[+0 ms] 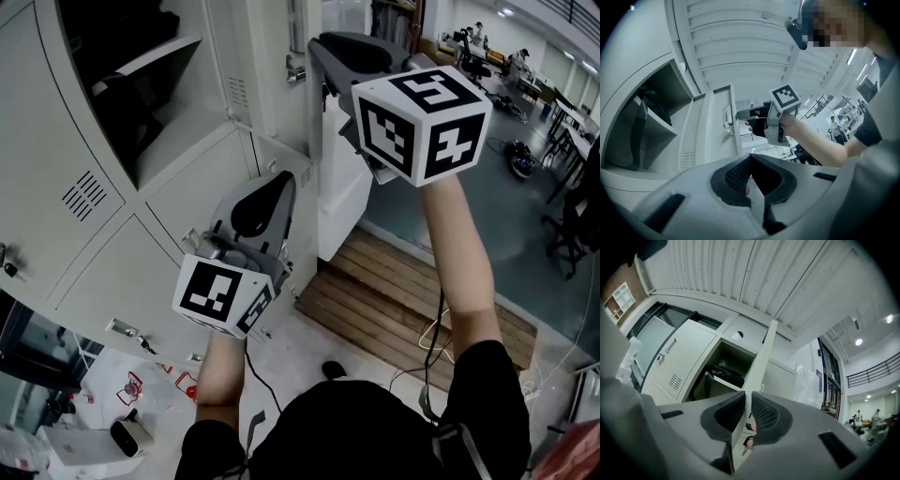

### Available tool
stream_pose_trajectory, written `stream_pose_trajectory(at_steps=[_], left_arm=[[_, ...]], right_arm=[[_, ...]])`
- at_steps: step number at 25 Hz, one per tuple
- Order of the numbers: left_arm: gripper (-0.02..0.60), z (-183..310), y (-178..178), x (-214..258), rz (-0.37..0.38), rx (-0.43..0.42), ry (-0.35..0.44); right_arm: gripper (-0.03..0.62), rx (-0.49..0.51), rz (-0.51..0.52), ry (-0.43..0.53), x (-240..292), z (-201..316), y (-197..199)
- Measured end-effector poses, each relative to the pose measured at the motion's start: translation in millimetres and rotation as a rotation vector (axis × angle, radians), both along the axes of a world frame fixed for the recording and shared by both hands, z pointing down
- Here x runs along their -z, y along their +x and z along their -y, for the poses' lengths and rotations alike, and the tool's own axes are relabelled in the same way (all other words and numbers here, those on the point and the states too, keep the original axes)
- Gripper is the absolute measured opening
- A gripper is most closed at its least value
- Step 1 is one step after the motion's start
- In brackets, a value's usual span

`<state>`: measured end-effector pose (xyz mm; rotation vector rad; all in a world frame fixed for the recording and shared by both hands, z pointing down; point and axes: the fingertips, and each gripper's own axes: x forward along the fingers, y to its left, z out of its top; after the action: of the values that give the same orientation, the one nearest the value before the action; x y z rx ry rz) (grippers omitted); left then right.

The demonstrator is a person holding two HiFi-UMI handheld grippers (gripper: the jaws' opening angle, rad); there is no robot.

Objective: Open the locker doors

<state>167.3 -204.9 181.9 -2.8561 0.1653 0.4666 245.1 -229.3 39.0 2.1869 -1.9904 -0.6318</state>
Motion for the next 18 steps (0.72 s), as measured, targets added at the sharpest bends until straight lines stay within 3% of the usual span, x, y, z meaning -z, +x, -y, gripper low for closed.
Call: stream_pose_trajectory(at_steps=[18], left_arm=[[0.017, 9, 59, -1, 0.0, 0.016, 0.012]], right_arm=[[0.015, 0.114, 0.125, 0.01, -1, 10, 85]])
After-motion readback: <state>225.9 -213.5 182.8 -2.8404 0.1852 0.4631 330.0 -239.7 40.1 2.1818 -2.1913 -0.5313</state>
